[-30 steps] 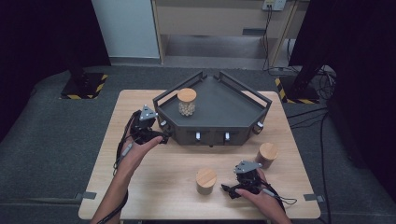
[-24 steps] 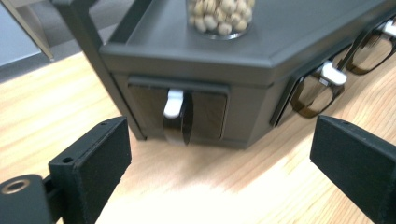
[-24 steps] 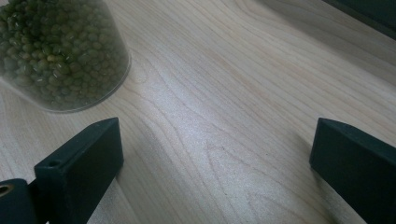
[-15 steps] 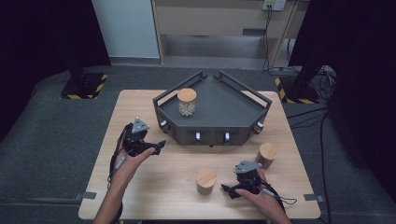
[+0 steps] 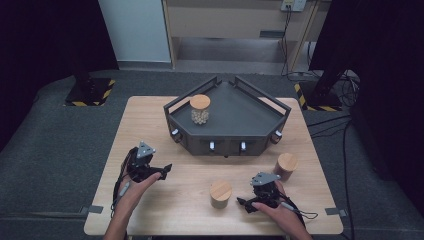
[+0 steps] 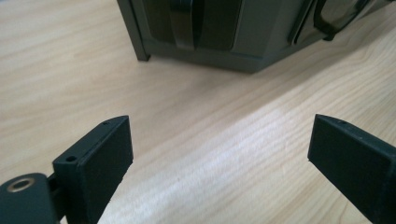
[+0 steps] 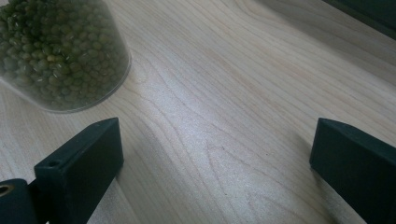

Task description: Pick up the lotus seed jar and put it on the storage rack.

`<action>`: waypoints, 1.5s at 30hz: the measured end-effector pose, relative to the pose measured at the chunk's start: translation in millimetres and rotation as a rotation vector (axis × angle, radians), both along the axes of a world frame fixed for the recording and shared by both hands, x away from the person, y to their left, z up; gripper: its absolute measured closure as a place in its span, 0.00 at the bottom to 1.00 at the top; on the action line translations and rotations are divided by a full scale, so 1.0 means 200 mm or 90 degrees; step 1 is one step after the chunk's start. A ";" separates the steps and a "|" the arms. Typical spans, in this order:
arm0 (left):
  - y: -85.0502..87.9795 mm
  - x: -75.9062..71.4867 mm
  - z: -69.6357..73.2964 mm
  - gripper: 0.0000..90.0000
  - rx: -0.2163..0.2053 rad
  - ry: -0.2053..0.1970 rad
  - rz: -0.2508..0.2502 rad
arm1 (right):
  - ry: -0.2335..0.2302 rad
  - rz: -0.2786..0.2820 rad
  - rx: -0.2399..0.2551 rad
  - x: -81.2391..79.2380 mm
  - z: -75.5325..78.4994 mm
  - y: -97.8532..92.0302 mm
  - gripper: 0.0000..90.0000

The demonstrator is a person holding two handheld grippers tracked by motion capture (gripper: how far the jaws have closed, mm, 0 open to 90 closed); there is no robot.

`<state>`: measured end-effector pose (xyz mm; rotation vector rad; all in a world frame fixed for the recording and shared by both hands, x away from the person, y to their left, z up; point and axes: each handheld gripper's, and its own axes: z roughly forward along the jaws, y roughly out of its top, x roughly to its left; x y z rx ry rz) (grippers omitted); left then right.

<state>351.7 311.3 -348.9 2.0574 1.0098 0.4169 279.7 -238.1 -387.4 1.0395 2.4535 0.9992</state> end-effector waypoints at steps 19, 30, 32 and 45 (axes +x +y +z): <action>0.01 -0.08 -0.19 0.06 0.034 0.018 0.055 | 0.000 0.000 0.000 0.00 0.00 0.00 0.03; 0.01 -0.05 -0.26 0.04 0.046 0.042 0.065 | 0.000 0.000 0.000 0.00 0.00 0.00 0.03; 0.01 -0.06 -0.28 0.03 0.038 0.041 0.068 | 0.000 0.000 0.000 0.00 0.00 0.00 0.03; 0.02 -0.04 -0.28 0.00 0.040 0.043 0.061 | 0.000 0.000 0.000 0.00 0.00 0.00 0.03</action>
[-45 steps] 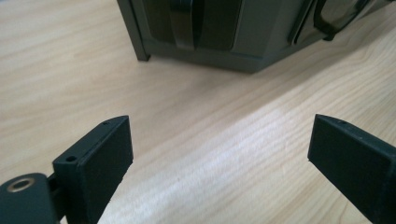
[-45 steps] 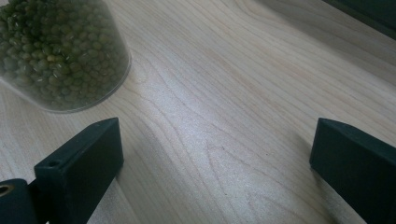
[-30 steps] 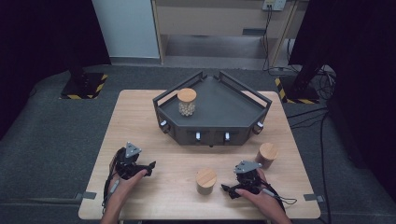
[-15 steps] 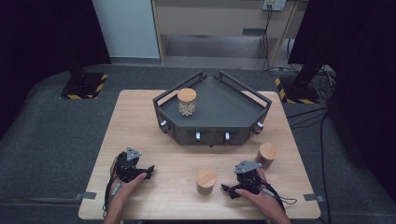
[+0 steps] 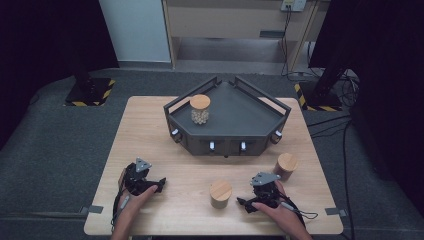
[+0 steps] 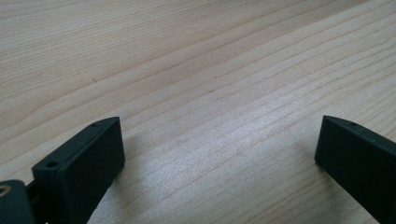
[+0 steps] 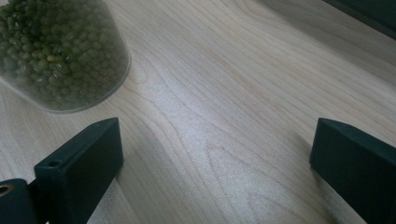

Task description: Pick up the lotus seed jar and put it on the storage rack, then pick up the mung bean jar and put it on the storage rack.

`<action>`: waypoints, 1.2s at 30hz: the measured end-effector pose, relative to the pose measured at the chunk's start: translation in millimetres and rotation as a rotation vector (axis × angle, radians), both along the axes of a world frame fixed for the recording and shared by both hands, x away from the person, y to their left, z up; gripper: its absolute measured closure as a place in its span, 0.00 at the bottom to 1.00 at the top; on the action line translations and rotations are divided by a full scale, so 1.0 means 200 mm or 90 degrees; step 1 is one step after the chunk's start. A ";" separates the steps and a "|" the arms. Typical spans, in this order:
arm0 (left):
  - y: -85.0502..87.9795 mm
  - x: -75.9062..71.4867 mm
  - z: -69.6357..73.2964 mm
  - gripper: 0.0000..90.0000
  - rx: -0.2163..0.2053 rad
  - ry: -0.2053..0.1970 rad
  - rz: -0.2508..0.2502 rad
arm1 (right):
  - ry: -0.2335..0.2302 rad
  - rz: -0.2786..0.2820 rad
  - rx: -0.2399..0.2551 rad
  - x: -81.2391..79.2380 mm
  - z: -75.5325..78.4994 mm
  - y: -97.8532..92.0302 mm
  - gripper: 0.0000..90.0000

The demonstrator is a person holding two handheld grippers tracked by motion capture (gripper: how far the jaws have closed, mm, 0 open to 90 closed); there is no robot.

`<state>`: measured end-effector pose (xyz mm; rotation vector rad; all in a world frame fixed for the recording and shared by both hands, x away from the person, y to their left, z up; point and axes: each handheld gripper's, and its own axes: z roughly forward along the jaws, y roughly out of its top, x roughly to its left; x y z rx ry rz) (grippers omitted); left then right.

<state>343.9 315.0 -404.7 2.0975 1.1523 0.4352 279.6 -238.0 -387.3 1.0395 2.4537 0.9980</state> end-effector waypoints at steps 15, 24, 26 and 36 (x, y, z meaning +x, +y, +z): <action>-0.01 0.00 0.00 0.00 0.000 0.001 0.004 | 0.001 0.001 -0.001 0.00 0.00 0.00 0.03; -0.01 0.00 0.00 0.00 0.000 0.001 0.004 | 0.001 0.001 -0.002 0.00 0.00 0.00 0.03; -0.01 0.00 0.00 0.00 0.000 0.001 0.004 | 0.001 0.002 -0.002 0.00 0.00 0.00 0.03; -0.01 0.00 0.00 0.00 0.001 0.001 0.004 | -0.007 0.016 -0.015 -0.02 0.03 0.03 0.04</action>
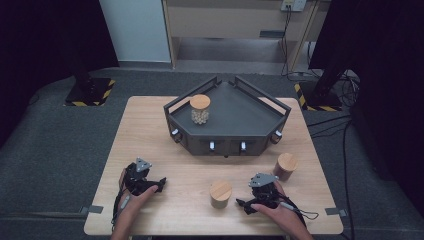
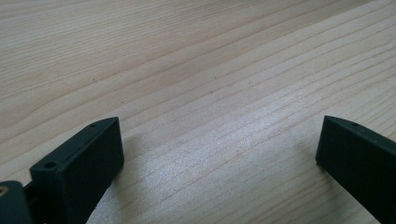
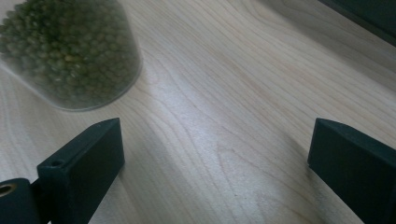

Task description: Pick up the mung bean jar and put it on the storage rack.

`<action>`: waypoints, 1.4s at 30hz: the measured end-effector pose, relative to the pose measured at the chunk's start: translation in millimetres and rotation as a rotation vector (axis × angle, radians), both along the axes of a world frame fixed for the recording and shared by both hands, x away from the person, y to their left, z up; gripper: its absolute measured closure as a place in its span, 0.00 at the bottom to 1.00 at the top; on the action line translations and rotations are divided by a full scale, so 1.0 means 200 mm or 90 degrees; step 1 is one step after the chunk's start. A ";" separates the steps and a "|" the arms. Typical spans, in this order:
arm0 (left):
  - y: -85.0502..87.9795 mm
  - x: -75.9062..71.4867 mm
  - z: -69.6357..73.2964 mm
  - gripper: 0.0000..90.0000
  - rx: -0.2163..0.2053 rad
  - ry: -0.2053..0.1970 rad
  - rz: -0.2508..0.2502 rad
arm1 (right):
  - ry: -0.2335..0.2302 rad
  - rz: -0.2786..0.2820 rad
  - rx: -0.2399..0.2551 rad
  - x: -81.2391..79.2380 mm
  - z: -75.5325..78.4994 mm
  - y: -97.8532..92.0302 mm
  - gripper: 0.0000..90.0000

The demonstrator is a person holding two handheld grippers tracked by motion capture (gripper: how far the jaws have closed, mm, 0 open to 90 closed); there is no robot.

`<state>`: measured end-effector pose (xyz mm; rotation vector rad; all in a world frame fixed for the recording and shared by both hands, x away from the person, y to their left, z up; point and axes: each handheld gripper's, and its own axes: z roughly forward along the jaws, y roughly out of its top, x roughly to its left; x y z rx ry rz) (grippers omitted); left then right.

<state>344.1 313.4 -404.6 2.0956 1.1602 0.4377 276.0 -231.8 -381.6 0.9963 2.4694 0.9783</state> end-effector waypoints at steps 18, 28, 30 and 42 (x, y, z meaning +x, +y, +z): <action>0.00 0.00 0.00 0.00 0.000 0.000 0.000 | -0.003 0.031 0.013 -0.05 0.06 -0.01 0.05; 0.00 0.00 0.00 0.00 0.000 0.000 0.000 | -0.008 0.053 0.020 -0.06 0.08 0.02 0.05; 0.00 0.00 0.00 0.00 0.000 0.002 0.001 | -0.009 0.058 0.021 -0.06 0.09 0.03 0.05; 0.00 0.00 0.00 0.00 0.000 0.001 0.001 | -0.004 0.078 0.034 -0.05 0.08 0.06 0.05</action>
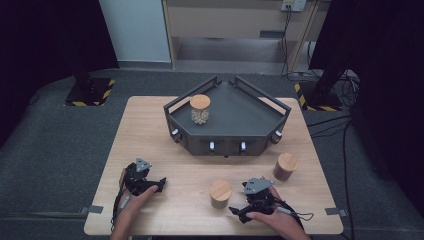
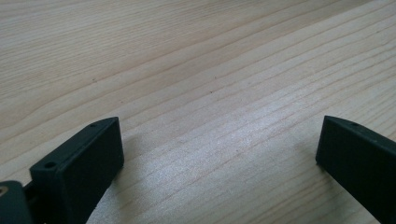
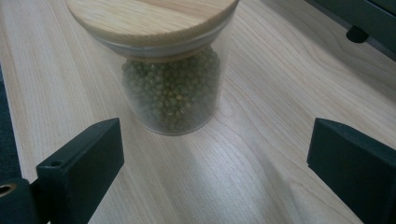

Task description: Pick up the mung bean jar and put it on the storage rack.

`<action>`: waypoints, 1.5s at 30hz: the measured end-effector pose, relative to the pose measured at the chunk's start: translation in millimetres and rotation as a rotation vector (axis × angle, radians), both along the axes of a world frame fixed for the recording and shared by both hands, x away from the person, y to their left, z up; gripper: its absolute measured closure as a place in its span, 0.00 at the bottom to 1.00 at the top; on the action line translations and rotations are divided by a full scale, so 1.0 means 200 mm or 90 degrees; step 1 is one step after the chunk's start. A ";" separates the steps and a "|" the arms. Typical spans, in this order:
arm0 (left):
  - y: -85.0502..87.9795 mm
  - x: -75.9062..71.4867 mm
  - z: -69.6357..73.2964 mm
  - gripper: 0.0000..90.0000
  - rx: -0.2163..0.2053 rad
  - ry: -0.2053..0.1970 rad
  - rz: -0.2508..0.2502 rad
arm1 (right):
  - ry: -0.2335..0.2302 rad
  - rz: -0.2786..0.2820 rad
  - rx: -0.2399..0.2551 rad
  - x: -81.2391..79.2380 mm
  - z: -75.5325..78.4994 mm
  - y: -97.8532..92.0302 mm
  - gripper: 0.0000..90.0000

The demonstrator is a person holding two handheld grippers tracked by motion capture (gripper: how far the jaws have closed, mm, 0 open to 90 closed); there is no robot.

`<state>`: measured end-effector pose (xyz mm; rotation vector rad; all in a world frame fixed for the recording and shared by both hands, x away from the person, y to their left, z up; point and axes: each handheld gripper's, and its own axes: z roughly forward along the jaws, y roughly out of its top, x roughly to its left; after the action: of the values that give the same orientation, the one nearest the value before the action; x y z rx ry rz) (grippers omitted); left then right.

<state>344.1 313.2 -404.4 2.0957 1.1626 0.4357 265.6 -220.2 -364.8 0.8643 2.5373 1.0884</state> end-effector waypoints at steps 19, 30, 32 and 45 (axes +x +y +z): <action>0.00 0.00 0.00 0.00 0.000 0.000 0.000 | 0.016 0.022 0.028 0.04 -0.05 0.09 0.05; 0.00 0.00 0.00 0.00 0.000 0.000 0.000 | 0.022 0.020 0.046 0.07 -0.06 0.14 0.07; 0.00 0.00 0.00 0.00 0.000 0.000 0.000 | 0.023 0.017 0.049 0.07 -0.07 0.15 0.08; 0.00 0.00 0.00 0.00 0.000 0.000 0.000 | 0.022 -0.001 0.055 0.07 -0.06 0.20 0.12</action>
<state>344.1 313.2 -404.4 2.0956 1.1628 0.4358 280.6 -181.2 -377.5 0.9145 2.5322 1.2006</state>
